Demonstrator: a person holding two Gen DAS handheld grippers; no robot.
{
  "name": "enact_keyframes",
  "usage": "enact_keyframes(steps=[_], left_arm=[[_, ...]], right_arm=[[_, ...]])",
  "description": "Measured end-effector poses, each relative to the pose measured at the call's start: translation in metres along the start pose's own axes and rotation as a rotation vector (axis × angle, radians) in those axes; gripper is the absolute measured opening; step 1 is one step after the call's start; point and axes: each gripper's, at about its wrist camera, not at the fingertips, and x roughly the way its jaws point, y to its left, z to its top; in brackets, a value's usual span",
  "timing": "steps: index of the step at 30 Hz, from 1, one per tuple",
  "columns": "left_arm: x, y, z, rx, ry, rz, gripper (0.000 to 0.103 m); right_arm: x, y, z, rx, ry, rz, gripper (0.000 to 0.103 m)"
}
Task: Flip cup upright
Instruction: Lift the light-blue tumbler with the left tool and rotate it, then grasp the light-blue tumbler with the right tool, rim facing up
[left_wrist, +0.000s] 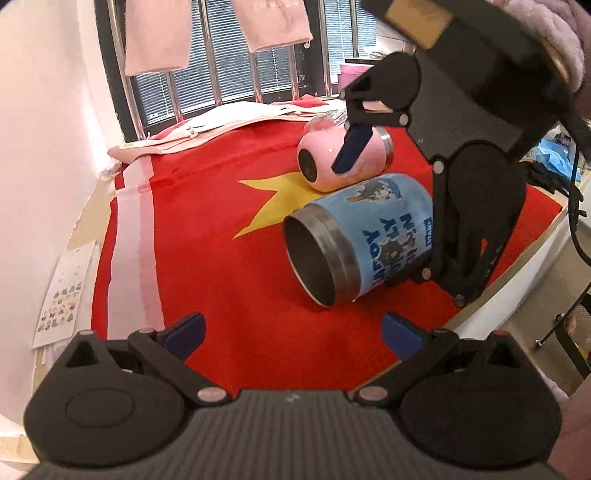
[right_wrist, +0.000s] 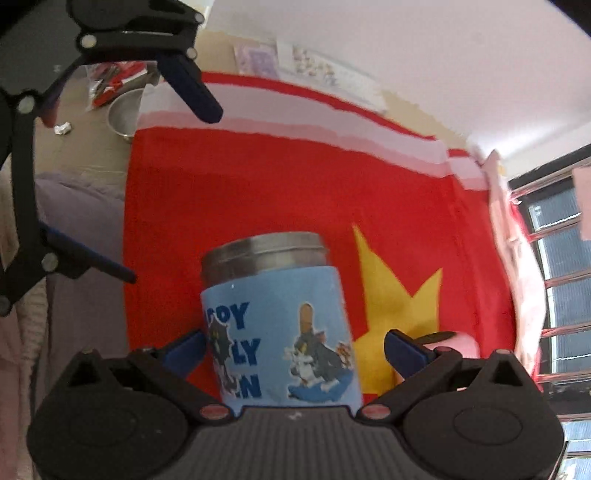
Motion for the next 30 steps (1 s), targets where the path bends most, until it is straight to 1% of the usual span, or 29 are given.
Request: enact_keyframes(steps=[1, 2, 3, 6, 9, 11, 15, 18, 20, 22, 24, 26, 28, 30], left_arm=[[0.001, 0.000, -0.001, -0.002, 0.002, 0.003, 0.103], [0.000, 0.002, -0.003, -0.005, 0.002, 0.003, 0.103], [0.001, 0.002, -0.004, -0.008, 0.002, 0.005, 0.103], [-0.003, 0.003, -0.007, -0.012, -0.003, 0.021, 0.103], [-0.007, 0.007, -0.008, -0.024, -0.013, 0.032, 0.103], [-0.011, 0.010, -0.008, -0.033, -0.020, 0.040, 0.103], [-0.016, 0.016, -0.008, -0.039, -0.033, 0.042, 0.103], [-0.017, 0.022, -0.011, -0.036, -0.034, 0.045, 0.103], [-0.018, 0.029, -0.013, -0.045, -0.035, 0.042, 0.103], [-0.018, 0.036, -0.016, -0.059, -0.034, 0.043, 0.103], [-0.019, 0.043, -0.018, -0.071, -0.033, 0.044, 0.103], [-0.021, 0.048, -0.020, -0.078, -0.033, 0.047, 0.103], [-0.022, 0.051, -0.020, -0.081, -0.030, 0.049, 0.103], [-0.022, 0.053, -0.021, -0.079, -0.029, 0.050, 0.103]], right_arm=[[0.005, -0.002, 0.001, 0.016, 0.010, 0.020, 0.097], [0.010, -0.005, 0.002, 0.038, 0.019, 0.042, 0.089], [0.014, -0.007, 0.001, 0.060, 0.024, 0.059, 0.089], [0.013, -0.013, -0.002, 0.129, 0.021, 0.071, 0.088], [0.006, -0.018, -0.005, 0.257, 0.039, 0.100, 0.088], [0.002, -0.026, -0.007, 0.390, 0.060, 0.120, 0.088], [-0.001, -0.051, -0.018, 0.731, 0.099, 0.178, 0.087], [0.006, -0.071, -0.034, 1.043, 0.143, 0.254, 0.087], [0.012, -0.077, -0.044, 1.224, 0.156, 0.298, 0.087], [0.021, -0.079, -0.050, 1.355, 0.167, 0.317, 0.087], [0.029, -0.079, -0.054, 1.470, 0.166, 0.334, 0.087], [0.032, -0.079, -0.056, 1.566, 0.147, 0.334, 0.086], [0.032, -0.078, -0.055, 1.617, 0.137, 0.327, 0.086], [0.032, -0.076, -0.052, 1.614, 0.133, 0.307, 0.087]])
